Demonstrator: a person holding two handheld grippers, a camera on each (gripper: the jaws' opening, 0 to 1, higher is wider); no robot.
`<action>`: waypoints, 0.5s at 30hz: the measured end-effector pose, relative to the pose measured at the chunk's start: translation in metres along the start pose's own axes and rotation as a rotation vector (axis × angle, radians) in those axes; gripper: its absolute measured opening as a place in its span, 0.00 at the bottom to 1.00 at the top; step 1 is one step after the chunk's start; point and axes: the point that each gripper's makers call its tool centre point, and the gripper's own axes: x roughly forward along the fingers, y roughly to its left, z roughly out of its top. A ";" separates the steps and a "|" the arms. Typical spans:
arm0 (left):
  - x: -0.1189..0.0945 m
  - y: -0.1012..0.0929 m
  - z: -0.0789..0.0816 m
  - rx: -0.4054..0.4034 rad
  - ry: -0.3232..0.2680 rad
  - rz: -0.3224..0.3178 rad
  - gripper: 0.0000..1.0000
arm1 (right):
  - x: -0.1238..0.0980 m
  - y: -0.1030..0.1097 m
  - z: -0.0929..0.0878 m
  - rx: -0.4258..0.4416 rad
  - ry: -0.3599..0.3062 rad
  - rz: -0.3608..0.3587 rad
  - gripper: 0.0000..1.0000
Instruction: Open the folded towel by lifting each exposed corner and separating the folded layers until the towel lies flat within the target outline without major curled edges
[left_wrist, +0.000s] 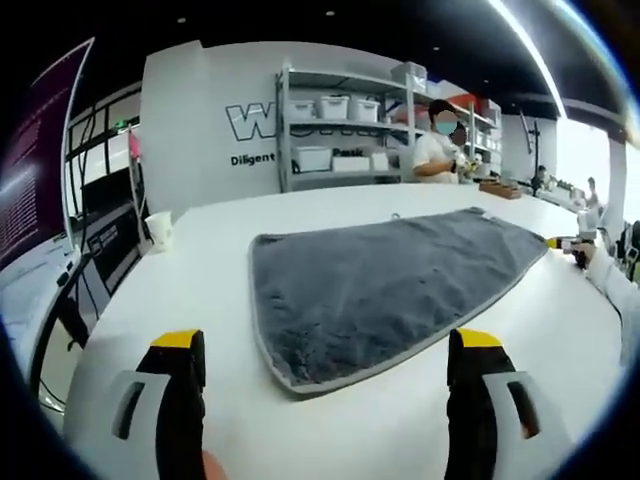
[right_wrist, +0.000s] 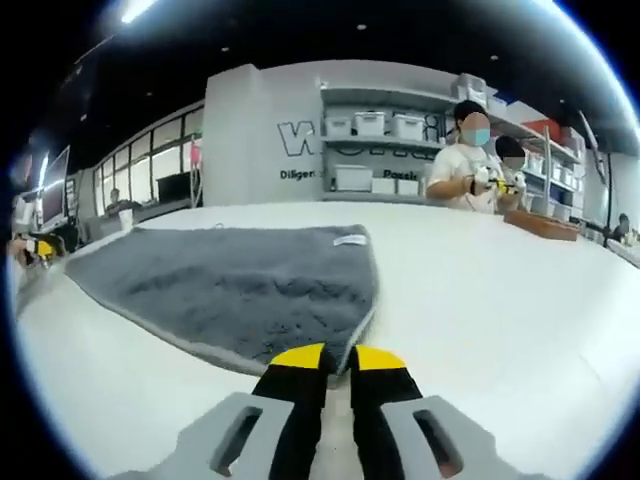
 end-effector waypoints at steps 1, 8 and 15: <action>0.000 0.000 0.000 0.000 0.000 -0.001 1.00 | 0.000 -0.001 0.000 0.002 0.002 -0.001 0.00; 0.000 0.001 -0.002 0.001 0.007 0.004 1.00 | -0.006 -0.006 -0.004 -0.023 0.023 -0.047 0.00; -0.001 0.005 -0.003 0.002 0.014 0.015 1.00 | -0.010 -0.017 -0.008 0.000 0.039 -0.080 0.00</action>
